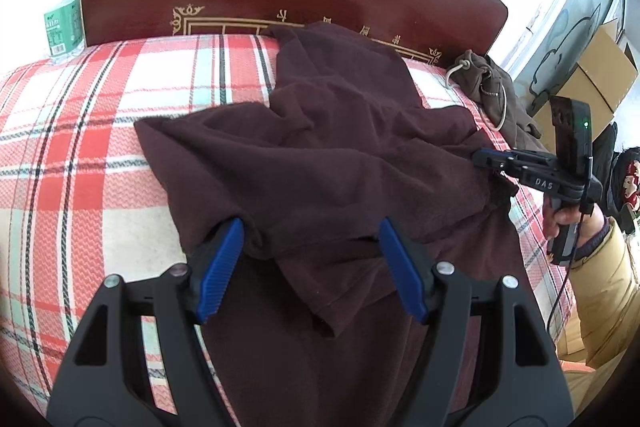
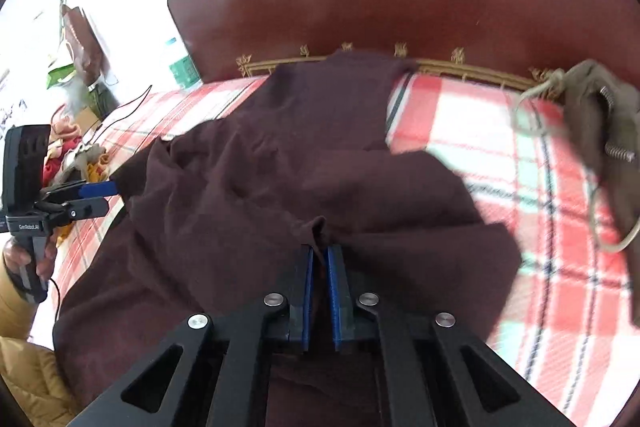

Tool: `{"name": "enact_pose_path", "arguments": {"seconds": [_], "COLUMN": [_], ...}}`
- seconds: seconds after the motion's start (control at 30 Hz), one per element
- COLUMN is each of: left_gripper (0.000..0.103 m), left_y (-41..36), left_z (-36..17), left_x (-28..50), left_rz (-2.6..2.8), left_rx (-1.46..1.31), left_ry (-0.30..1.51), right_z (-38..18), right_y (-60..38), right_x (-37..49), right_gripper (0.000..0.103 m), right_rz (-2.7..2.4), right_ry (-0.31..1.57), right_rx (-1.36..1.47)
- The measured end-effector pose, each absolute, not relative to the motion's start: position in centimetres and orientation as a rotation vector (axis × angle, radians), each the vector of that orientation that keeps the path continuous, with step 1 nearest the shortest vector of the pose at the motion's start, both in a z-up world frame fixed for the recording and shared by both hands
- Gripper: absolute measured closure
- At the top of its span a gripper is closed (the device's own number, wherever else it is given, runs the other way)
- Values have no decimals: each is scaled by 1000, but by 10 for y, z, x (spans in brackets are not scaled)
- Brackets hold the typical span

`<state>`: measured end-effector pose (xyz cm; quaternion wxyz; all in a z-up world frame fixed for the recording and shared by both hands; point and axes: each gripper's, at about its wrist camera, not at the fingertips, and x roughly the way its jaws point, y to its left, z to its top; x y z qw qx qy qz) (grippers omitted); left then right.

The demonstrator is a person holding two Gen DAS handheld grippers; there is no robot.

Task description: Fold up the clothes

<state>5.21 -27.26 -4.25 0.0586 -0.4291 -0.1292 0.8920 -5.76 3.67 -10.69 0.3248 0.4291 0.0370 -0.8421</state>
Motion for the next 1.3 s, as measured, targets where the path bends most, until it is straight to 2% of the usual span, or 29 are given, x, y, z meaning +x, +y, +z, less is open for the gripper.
{"name": "enact_pose_path", "arguments": {"seconds": [0.1, 0.17, 0.2, 0.23, 0.3, 0.4, 0.47, 0.57, 0.6, 0.67, 0.73, 0.77, 0.87, 1.1, 1.3], "left_gripper": [31, 31, 31, 31, 31, 31, 31, 31, 31, 31, 31, 31, 31, 31, 31], "left_y": [-273, -274, -274, -275, -279, -285, -289, -293, -296, -308, -321, -324, -325, -299, -327], "left_z": [-39, -37, -34, -31, -23, -14, -10, -13, -14, -15, -10, -9, -15, -63, -79], "left_x": [47, 43, 41, 38, 30, 8, -15, -60, -74, -99, -111, -115, -129, -152, -102], "left_rz": [2713, 2719, 2724, 2729, 2741, 2727, 2701, 2654, 2640, 2567, 2558, 2558, 2549, 2509, 2520], "left_rx": [-1298, -1296, -1292, -1286, -1271, -1259, -1265, -1298, -1300, -1278, -1208, -1189, -1242, -1486, -1503], "left_ry": [-373, -355, -341, -328, -312, -312, -325, -355, -387, -575, -704, -726, -698, -446, -464], "right_z": [-114, -122, -120, -114, -96, -72, -69, -72, -76, -86, -95, -99, -109, -127, -125], "right_y": [41, 39, 40, 42, 47, 50, 47, 38, 33, 22, 15, 13, 6, -4, -2], "right_x": [-65, -70, -71, -72, -77, -98, -122, -164, -178, -206, -224, -232, -249, -265, -261], "right_gripper": [97, 89, 79, 64, 51, 49, 44, 44, 44, 42, 34, 33, 33, 33, 33], "right_rz": [-2209, -2180, -2160, -2152, -2169, -2179, -2175, -2158, -2150, -2122, -2108, -2108, -2102, -2070, -2045], "right_ry": [89, 134, 131, 112, 79, 12, -73, -190, -220, -285, -344, -360, -379, -430, -427], "right_rx": [1181, 1252, 1254, 1240, 1188, 1121, 1125, 1157, 1180, 1227, 1262, 1279, 1294, 1303, 1301]}}
